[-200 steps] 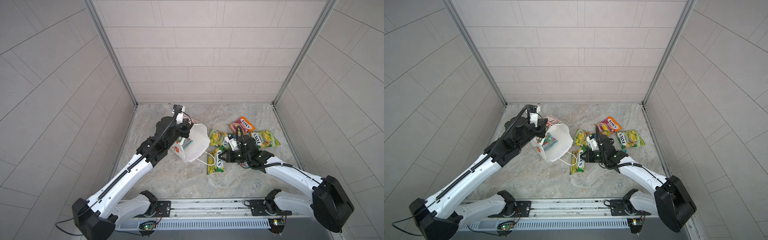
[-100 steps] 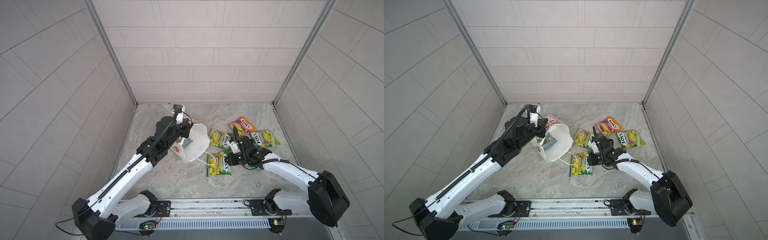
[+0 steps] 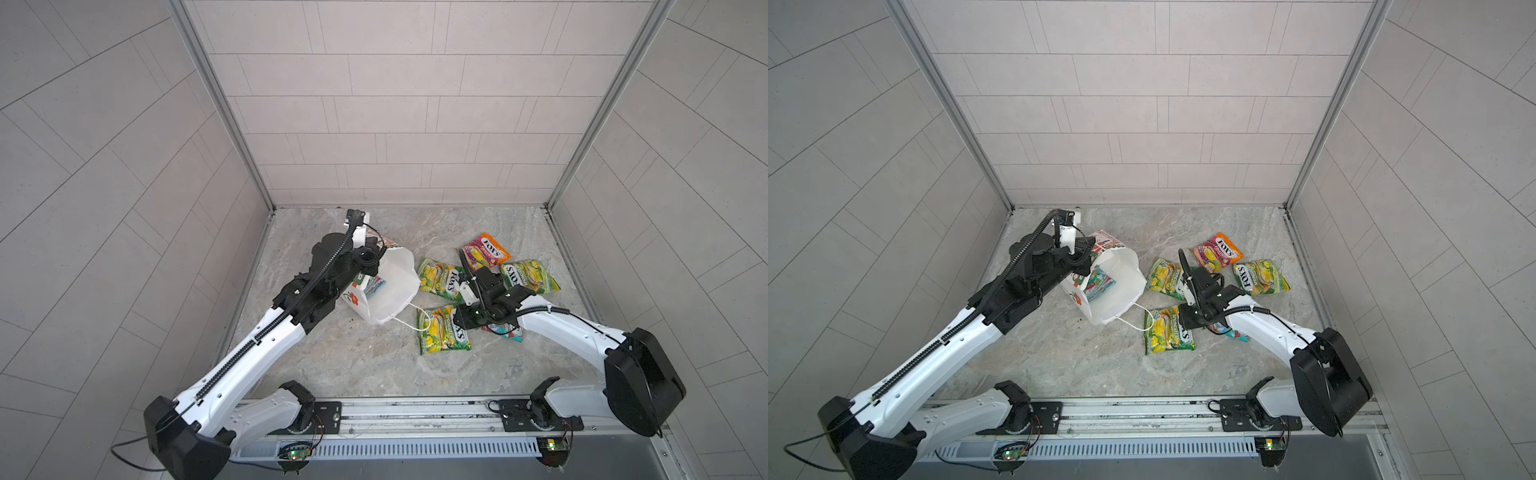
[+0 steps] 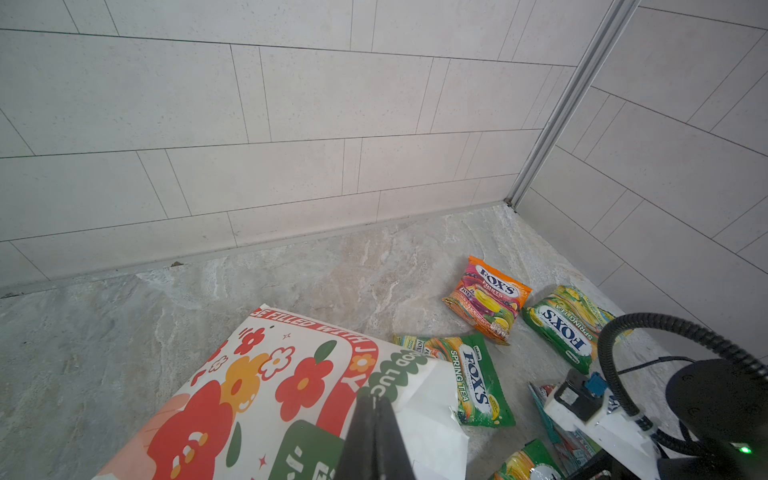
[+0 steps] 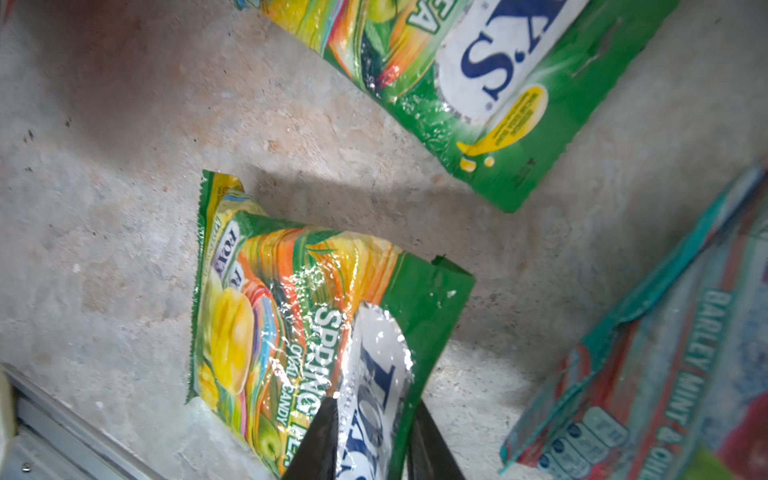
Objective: Take the snacks out of the paper bag
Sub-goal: 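Open the right gripper and move it back over the bag opening, then reach into the bag with the right gripper and grasp the teal Mint Blossom packet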
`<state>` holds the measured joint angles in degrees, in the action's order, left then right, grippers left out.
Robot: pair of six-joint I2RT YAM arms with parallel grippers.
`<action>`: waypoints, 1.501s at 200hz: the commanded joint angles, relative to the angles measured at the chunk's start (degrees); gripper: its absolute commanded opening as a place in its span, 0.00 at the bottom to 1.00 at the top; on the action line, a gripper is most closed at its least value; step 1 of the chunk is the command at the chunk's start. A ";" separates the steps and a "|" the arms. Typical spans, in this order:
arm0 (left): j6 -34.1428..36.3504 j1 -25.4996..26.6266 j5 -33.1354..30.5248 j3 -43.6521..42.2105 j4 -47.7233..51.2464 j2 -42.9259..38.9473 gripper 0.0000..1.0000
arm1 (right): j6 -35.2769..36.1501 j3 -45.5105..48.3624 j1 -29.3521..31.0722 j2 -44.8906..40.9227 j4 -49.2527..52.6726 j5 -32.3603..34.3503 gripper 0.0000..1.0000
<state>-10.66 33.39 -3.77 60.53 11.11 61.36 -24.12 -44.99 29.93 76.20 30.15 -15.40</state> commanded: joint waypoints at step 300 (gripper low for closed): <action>-5.87 -0.30 4.38 -2.94 -8.50 -2.35 0.00 | -21.29 -24.87 19.64 23.08 -21.05 -3.27 0.33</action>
<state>-15.68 33.39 1.21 57.98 5.58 60.29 -42.61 -67.22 49.04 96.75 9.34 -21.43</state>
